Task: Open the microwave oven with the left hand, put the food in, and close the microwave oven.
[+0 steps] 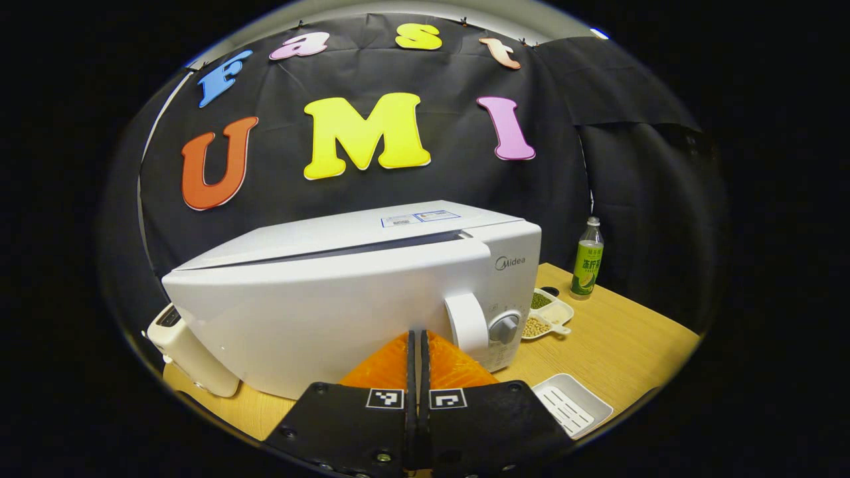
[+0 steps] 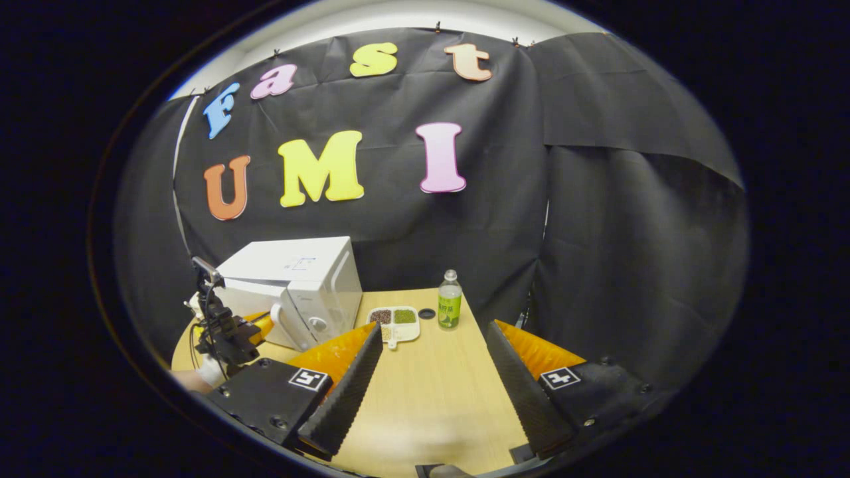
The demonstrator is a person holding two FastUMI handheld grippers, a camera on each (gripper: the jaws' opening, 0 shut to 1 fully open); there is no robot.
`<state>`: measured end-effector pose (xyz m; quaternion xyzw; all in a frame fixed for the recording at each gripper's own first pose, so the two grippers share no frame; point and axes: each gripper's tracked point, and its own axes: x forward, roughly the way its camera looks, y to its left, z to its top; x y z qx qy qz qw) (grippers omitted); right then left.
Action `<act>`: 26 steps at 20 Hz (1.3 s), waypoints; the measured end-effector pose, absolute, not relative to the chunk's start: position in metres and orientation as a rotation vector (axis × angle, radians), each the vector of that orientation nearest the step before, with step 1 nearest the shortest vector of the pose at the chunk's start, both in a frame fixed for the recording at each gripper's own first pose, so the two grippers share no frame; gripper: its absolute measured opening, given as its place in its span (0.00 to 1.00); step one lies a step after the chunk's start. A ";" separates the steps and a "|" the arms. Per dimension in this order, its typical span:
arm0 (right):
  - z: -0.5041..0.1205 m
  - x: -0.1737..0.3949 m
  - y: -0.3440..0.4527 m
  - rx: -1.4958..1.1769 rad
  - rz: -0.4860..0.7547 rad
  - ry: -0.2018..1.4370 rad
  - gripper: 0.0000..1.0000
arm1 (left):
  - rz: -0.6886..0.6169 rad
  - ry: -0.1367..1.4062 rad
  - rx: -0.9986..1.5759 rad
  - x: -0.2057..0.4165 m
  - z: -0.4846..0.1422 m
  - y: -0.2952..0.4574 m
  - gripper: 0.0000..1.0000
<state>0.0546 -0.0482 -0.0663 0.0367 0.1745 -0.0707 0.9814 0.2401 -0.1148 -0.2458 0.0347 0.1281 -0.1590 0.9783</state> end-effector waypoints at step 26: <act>-0.054 0.060 -0.001 0.099 -0.062 0.297 0.92 | -0.221 0.313 0.021 0.217 -0.216 -0.088 0.32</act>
